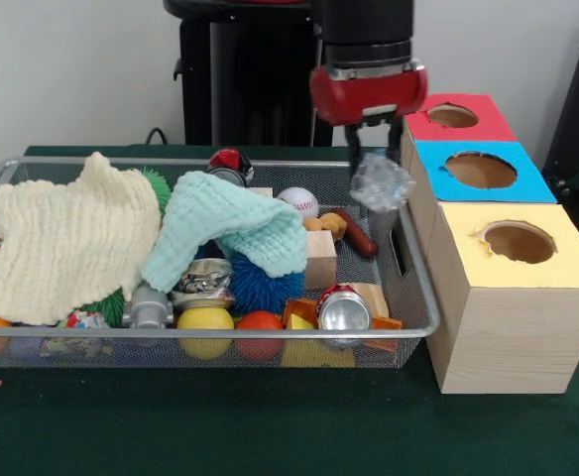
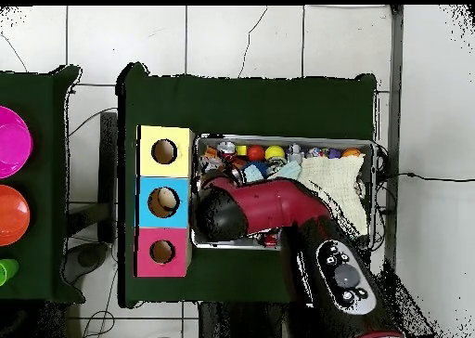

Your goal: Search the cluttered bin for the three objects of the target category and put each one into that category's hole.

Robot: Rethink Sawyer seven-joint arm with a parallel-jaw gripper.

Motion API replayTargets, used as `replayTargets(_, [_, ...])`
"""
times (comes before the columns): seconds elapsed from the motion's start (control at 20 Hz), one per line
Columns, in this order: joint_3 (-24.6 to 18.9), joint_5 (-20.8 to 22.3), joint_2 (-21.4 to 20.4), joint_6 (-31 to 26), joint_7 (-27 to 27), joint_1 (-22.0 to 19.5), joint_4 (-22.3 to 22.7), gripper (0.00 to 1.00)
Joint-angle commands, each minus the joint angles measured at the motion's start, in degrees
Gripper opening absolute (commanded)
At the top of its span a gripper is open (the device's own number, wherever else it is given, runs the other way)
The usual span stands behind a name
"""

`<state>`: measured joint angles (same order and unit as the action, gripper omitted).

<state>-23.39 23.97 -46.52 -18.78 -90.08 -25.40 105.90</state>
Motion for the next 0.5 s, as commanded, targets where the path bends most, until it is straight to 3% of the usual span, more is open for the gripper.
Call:
replayTargets(0.05, [-0.18,1.57,-3.48,3.67,-7.97,4.95,5.15,0.00])
replayTargets(0.5, [7.69,1.22,-5.14,7.79,-11.40,14.75,5.69,0.00])
